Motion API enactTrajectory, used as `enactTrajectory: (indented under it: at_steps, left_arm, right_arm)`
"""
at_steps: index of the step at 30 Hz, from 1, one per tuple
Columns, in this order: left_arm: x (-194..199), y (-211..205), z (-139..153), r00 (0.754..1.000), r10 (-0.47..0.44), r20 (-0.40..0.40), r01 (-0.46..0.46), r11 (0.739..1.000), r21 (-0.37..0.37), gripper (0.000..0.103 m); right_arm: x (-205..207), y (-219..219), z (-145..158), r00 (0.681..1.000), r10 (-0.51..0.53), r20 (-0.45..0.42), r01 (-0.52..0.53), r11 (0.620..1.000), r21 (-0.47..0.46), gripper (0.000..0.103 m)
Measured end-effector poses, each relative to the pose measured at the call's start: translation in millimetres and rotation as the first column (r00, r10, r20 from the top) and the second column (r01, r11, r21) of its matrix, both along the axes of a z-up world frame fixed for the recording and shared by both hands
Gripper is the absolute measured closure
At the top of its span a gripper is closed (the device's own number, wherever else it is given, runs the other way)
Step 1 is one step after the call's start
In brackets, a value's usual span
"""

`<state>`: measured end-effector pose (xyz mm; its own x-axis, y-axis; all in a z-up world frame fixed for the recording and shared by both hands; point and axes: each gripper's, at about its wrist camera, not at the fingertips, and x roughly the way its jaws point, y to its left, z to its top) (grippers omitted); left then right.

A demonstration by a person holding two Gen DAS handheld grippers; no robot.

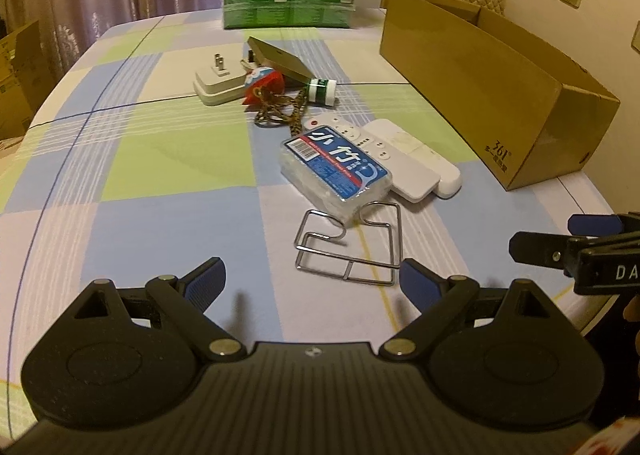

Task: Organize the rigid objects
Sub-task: 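Lower the left tool onto the metal wire rack and close it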

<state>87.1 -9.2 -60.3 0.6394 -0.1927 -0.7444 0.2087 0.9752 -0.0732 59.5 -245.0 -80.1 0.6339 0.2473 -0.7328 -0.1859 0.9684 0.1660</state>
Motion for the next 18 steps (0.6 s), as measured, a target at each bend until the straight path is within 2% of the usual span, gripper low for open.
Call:
enactTrajectory:
  at_steps: [14,18]
  left_arm:
    - [16.1,-15.7,-13.4,0.998,-0.059,0.01,0.059,0.998,-0.015,0.019]
    - [16.8,-19.5,-14.7,0.997,-0.074,0.007,0.074,0.997,-0.014,0.024]
  right_arm:
    - [2.4,-1.8,-6.1,1.0,-0.008,-0.011,0.008,1.0,-0.001,0.003]
    - [2.5,-2.2,-6.0,1.0,-0.008,-0.011,0.008,1.0,0.0,0.003]
